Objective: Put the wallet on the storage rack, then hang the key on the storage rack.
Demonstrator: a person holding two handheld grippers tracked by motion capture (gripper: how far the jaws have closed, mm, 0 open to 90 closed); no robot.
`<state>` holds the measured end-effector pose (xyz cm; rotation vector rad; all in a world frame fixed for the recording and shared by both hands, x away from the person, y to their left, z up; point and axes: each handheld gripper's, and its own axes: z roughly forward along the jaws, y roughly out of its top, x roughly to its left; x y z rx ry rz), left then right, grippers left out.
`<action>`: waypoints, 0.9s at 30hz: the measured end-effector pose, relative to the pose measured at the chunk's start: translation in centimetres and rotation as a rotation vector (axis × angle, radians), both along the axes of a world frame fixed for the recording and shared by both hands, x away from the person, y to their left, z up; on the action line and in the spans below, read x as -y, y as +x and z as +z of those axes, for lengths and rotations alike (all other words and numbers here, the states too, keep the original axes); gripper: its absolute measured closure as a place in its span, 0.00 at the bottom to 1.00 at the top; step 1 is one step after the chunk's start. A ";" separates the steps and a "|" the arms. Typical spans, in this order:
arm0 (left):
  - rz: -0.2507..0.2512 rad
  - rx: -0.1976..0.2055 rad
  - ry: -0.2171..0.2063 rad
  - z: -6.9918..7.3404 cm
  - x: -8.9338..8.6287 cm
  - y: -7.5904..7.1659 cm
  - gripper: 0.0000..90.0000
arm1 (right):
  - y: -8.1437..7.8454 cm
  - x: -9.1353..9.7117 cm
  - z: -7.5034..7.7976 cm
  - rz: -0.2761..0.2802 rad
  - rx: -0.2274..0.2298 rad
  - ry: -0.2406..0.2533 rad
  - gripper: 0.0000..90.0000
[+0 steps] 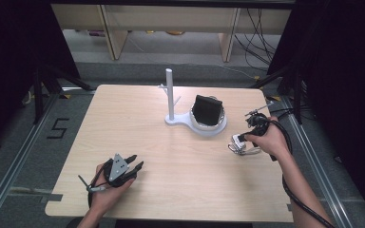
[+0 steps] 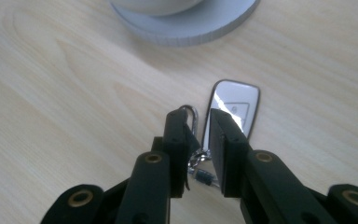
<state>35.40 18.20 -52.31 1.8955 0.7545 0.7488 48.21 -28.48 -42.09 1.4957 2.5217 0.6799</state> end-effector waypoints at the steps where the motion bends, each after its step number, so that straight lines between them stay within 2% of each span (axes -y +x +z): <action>1: 0.003 -0.003 0.005 0.0 0.0 -0.1 0.68 | 0.0 0.0 -0.3 -0.003 -0.002 -0.006 0.87; 2: 0.003 -0.003 0.003 0.0 0.0 -0.1 0.68 | 0.0 0.0 -0.5 0.016 -0.002 0.005 0.87; 3: 0.003 -0.001 0.003 0.0 0.0 -0.1 0.68 | -0.1 -0.1 -0.7 0.008 -0.015 0.006 0.87; 5: 0.002 -0.003 0.005 0.0 0.0 0.0 0.68 | -0.3 0.0 -1.1 0.026 -0.015 0.012 0.87; 6: -0.004 -0.001 0.002 0.0 0.0 0.0 0.68 | -0.4 -0.1 -1.3 0.004 -0.023 0.002 0.87; 10: -0.004 0.001 0.003 0.0 0.0 0.0 0.68 | -0.8 0.2 -1.4 0.012 -0.022 0.014 0.86; 11: -0.004 0.001 0.003 0.0 0.0 0.0 0.68 | -0.9 0.3 -1.5 0.018 -0.010 0.019 0.86; 12: 0.002 -0.001 0.006 0.0 0.0 -0.1 0.67 | -1.0 0.3 -1.4 0.014 -0.019 0.020 0.86; 14: -0.003 0.004 -0.005 0.0 0.0 -0.1 0.67 | -1.0 0.2 -1.6 -0.003 -0.024 -0.005 0.85; 16: 0.002 0.002 -0.005 0.0 -0.1 -0.1 0.66 | -1.0 0.1 -1.6 0.004 -0.022 0.001 0.84; 17: 0.002 0.001 -0.004 0.1 -0.1 -0.1 0.66 | -1.0 0.0 -1.7 0.024 -0.025 0.007 0.84; 18: -0.005 0.004 -0.010 0.0 -0.1 0.0 0.66 | -1.0 -0.1 -1.8 0.030 -0.049 0.008 0.83; 19: -0.004 0.003 -0.007 0.0 -0.1 0.0 0.66 | -1.0 -0.1 -1.9 0.061 -0.030 0.016 0.83; 22: 0.006 -0.006 -0.006 0.1 -0.1 0.0 0.66 | -0.9 -0.3 -2.2 0.091 -0.045 0.000 0.84; 27: 0.010 -0.003 -0.010 0.1 -0.2 0.0 0.66 | -0.7 -0.6 -2.2 0.079 -0.009 0.022 0.80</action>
